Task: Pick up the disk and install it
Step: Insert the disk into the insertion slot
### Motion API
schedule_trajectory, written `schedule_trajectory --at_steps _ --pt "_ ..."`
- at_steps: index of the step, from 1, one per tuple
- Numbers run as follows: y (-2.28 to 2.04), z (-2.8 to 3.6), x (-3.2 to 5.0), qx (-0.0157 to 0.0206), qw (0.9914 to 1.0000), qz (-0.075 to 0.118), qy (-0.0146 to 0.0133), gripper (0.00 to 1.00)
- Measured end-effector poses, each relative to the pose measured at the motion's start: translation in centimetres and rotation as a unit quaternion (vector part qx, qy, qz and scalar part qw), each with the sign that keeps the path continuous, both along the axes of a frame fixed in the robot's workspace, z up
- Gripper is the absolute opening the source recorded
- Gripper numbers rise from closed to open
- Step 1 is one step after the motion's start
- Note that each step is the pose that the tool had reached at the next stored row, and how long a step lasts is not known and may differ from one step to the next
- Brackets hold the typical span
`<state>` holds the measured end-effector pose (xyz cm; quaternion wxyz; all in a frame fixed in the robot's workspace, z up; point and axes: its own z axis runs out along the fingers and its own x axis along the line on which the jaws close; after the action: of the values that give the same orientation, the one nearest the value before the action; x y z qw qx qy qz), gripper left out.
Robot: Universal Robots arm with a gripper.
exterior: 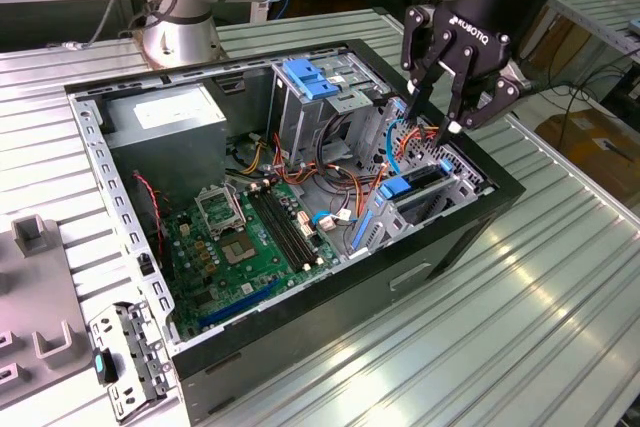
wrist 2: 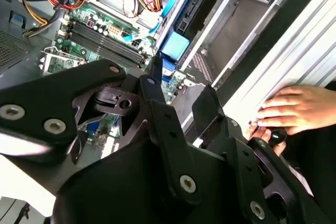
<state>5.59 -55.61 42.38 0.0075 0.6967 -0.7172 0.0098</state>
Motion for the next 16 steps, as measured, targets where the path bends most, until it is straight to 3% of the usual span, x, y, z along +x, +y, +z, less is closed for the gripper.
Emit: schedule_trajectory --at_steps 2,3,7,9,16 --pt "0.00 -0.41 0.00 -0.0001 1.00000 0.000 0.0000 0.49" --pt "0.00 -0.85 0.00 0.0000 1.00000 0.000 0.0000 0.43" --pt "0.00 -1.62 0.00 0.0000 1.00000 0.000 0.0000 0.18" --pt "0.00 -2.02 0.00 -0.0001 1.00000 0.000 0.0000 0.12" --pt "0.00 -3.40 0.00 0.0000 1.00000 0.000 0.0000 0.11"
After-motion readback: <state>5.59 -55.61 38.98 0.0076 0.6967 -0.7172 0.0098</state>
